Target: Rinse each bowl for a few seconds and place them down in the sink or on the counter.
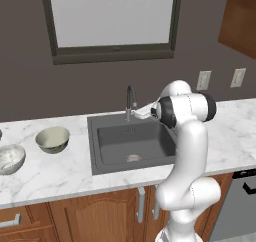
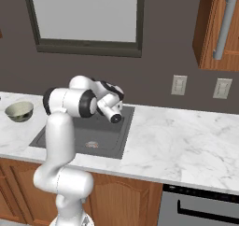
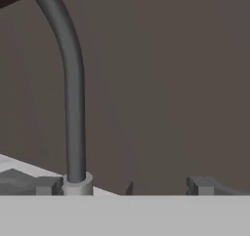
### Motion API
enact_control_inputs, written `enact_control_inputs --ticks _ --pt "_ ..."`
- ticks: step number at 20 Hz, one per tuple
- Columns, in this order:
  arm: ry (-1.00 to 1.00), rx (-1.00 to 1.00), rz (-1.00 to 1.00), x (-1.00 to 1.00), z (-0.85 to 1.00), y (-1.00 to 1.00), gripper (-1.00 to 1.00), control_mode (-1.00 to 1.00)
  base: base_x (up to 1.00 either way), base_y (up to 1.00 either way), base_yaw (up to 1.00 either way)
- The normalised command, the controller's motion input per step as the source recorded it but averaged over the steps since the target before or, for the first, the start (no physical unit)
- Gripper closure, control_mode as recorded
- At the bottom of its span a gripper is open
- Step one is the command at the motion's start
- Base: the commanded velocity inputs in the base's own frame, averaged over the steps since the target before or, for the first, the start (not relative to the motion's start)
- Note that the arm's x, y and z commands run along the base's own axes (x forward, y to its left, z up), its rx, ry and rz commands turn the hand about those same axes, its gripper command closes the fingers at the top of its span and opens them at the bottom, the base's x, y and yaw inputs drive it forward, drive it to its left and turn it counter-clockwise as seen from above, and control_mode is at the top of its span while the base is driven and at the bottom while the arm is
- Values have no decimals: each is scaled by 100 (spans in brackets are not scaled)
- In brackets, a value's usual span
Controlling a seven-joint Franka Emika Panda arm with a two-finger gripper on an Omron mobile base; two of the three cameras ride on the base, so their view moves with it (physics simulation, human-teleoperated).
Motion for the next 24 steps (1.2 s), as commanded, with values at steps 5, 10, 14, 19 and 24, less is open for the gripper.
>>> enact_control_inputs --ticks 5,10,14,19,24 --pt "0 0 0 31 -22 0 -100 -100 0 0 0" --pt "0 0 0 30 -22 0 -100 -100 0 0 0" --pt "0 0 0 32 -19 0 -100 -100 0 0 0" --pt "1 0 0 33 -21 0 -100 -100 0 0 0" --pt "2 0 0 32 -17 0 -100 -100 0 0 0"
